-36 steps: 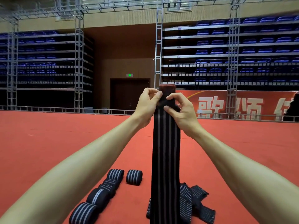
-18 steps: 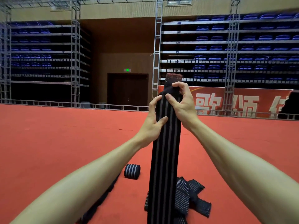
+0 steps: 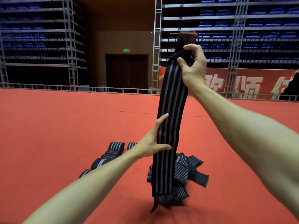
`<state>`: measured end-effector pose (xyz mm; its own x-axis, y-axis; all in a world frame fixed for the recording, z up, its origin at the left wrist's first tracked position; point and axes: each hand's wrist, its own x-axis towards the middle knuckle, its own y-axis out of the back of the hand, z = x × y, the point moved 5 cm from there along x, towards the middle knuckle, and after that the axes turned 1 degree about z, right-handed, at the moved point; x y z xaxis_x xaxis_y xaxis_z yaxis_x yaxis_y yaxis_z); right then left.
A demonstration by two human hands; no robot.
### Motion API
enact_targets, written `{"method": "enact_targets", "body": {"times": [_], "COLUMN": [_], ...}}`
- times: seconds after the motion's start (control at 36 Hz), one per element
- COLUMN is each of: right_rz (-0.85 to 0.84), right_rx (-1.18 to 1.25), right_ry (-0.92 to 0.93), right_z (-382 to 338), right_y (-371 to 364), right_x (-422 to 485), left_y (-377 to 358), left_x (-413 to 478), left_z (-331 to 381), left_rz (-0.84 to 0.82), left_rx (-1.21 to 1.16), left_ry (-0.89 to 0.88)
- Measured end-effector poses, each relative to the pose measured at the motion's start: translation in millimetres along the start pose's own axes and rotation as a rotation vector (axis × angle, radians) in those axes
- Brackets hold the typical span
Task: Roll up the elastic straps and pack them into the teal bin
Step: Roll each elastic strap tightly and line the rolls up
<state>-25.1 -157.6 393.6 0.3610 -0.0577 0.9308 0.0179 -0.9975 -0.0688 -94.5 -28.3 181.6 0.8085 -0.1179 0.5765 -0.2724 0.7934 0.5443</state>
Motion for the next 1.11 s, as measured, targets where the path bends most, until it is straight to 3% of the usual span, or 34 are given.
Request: {"method": "enact_targets", "body": {"times": [0.64, 0.83, 1.11], "right_rz": [-0.019, -0.009, -0.045], "right_rx": [-0.071, -0.085, -0.081], "right_ry": [-0.057, -0.061, -0.121], "right_z": [26, 34, 55], "right_y": [-14, -19, -30], "right_x": [-13, -18, -34], "left_y": [-21, -32, -35], "left_x": [-49, -74, -97], "left_z": [-57, -79, -91], "left_rz": [-0.06, -0.176, -0.113], "left_rx": [-0.018, 0.03, -0.064], "left_ry": [0.202, 0.271, 0.339]}}
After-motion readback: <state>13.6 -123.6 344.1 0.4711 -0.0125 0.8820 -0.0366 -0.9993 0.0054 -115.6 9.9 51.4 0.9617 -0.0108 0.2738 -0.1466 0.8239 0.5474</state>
